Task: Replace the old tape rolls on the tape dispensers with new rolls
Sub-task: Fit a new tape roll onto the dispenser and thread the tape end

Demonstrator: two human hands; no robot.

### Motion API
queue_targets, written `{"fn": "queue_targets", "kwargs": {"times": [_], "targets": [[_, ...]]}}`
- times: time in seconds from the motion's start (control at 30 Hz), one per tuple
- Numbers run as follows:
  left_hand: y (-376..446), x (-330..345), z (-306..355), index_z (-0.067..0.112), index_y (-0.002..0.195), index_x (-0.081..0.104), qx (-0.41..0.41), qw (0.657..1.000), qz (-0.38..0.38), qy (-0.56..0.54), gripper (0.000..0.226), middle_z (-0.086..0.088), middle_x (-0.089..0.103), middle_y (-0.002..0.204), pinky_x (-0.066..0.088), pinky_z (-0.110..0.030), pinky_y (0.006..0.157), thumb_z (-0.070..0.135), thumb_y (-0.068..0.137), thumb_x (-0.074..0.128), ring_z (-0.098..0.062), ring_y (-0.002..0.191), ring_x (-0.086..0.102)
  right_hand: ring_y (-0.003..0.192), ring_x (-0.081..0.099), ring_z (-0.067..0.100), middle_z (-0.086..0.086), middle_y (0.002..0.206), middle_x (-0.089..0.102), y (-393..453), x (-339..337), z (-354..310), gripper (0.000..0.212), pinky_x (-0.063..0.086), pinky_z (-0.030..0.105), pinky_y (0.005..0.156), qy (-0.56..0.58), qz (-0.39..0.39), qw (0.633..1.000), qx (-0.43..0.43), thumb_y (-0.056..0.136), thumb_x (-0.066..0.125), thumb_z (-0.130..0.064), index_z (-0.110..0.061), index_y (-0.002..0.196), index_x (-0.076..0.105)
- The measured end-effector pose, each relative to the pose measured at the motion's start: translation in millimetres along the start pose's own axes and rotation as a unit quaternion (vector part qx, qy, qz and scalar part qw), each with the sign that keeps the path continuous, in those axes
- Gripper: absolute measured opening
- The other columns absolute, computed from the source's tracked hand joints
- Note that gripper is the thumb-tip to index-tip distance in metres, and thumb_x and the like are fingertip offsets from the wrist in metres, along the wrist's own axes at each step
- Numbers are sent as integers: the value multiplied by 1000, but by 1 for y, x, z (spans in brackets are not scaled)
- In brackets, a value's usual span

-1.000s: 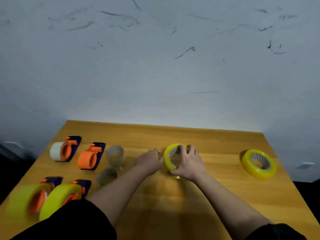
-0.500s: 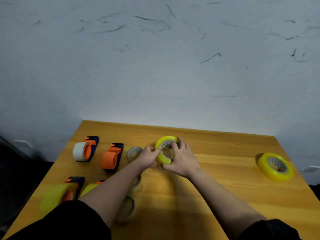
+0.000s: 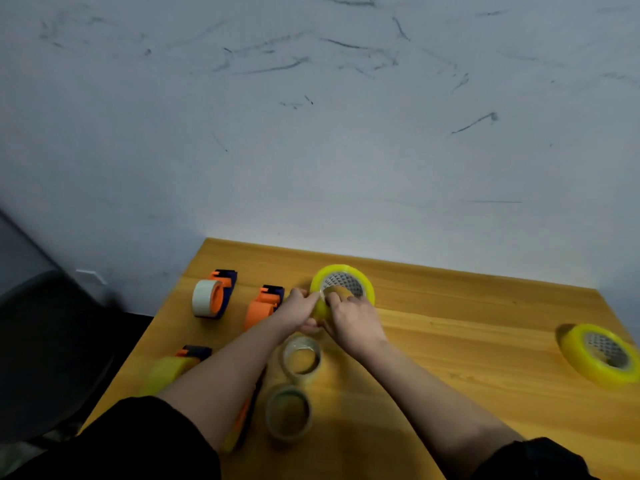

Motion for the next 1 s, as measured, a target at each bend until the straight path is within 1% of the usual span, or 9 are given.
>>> {"fn": "queue_targets", "kwargs": {"times": [0.13,0.23,0.3,0.53,0.7,0.77,0.83,0.93,1.0], "targets": [[7,-48,-9,10,125,46,18,996,-19,81,37,-5,55,102,47,-28,65,34,98,39,-17,73,61,113,57,32,14,116,65,25,10,-28,40,35,39,96,-19,-17,999,36,98,44,-35,-8,128,43],[13,-84,-16,13,109,55,49,986,6,162,30,-8,60,106,45,-31,77,37,97,42,-26,95,61,113,57,31,14,118,64,38,19,-42,37,35,38,97,-11,-23,996,88,99,41,-28,-9,131,42],[17,-115,-22,13,114,56,59,974,21,216,31,-10,61,114,42,-31,83,36,96,43,-27,105,57,117,55,31,14,122,62,48,25,-60,36,34,39,99,7,-25,991,133,99,42,-25,-9,132,41],[30,-158,-45,9,118,52,40,963,-33,263,33,-10,57,119,41,-31,87,32,95,46,-27,108,53,124,49,28,13,129,58,59,38,-93,44,30,37,103,63,-34,973,220,99,44,-31,-10,136,38],[42,-158,-59,15,97,46,-2,960,-88,266,14,1,42,85,32,-28,72,29,96,46,-16,82,43,127,47,26,11,133,55,65,46,-97,49,27,36,106,80,-31,968,235,99,43,-36,-11,141,34],[50,-154,-61,9,119,45,-20,963,-96,252,30,0,40,84,32,-27,77,28,97,45,-16,82,42,128,47,25,11,134,55,67,48,-95,50,27,35,107,79,-28,967,242,99,43,-37,-12,142,34],[57,-151,-63,1,138,33,-39,967,-99,233,49,-4,45,91,32,-28,80,27,98,43,-18,88,42,128,46,25,10,134,55,69,49,-92,51,26,34,107,69,-29,965,252,99,43,-38,-13,143,32],[67,-144,-67,-2,142,28,-67,975,-88,195,52,-16,49,129,35,-29,86,24,98,42,-27,112,46,129,46,24,9,134,55,73,50,-88,51,25,34,108,76,-21,961,267,99,43,-38,-13,142,33],[73,-142,-72,-3,137,35,-81,981,-80,159,46,-16,54,120,38,-29,87,21,98,43,-29,112,48,129,46,25,10,134,56,76,49,-88,51,25,34,108,86,-14,958,273,99,43,-38,-13,143,33]]}}
Point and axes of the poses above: each hand's wrist, its own y-axis towards the middle knuckle, its own x-axis out of the palm, z = x × y, the point moved 2 cm from there along y, towards the middle knuckle
